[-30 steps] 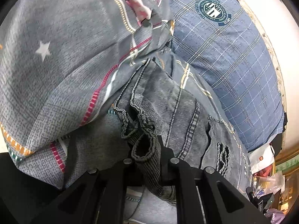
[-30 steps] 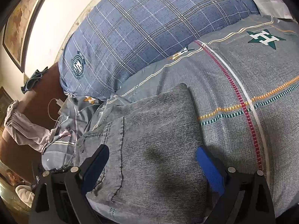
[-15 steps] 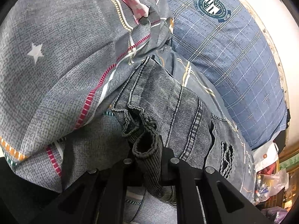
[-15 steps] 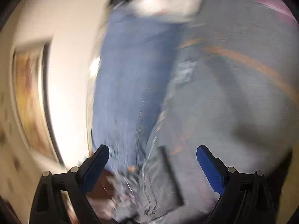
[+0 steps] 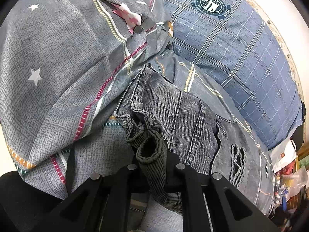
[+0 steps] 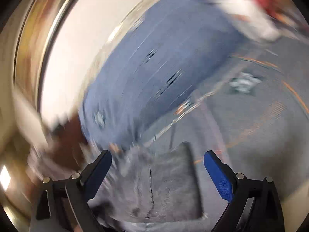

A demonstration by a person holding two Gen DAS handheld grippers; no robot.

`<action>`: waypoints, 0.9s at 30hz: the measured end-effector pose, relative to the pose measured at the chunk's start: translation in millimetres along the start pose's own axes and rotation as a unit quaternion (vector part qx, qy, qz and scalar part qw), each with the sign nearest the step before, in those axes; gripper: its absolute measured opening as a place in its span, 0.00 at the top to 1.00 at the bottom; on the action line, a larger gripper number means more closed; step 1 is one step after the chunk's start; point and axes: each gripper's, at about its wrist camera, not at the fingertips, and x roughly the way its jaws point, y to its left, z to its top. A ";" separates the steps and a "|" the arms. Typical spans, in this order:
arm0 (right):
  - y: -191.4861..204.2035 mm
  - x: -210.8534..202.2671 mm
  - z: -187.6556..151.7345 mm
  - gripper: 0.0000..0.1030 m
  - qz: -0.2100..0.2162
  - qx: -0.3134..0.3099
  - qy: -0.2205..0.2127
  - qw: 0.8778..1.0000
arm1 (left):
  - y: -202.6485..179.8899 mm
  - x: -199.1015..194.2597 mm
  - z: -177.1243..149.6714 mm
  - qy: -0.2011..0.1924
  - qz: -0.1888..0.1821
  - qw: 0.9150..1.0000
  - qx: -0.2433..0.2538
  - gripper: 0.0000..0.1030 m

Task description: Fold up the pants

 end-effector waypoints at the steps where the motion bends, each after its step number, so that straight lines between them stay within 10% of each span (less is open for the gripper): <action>1: 22.5 27.5 -3.8 0.05 -0.006 -0.040 0.022 0.999 | 0.2 0.5 0.5 0.001 -0.001 1.000 0.002 0.91; 12: 48.5 157.3 -58.7 0.05 -0.039 -0.153 0.108 0.982 | 2.5 10.3 2.7 0.000 -0.008 1.000 0.021 0.90; 27: 27.0 140.3 -46.9 0.05 0.018 -0.084 0.101 0.991 | 1.1 -2.9 13.8 0.020 -0.008 0.999 -0.044 0.92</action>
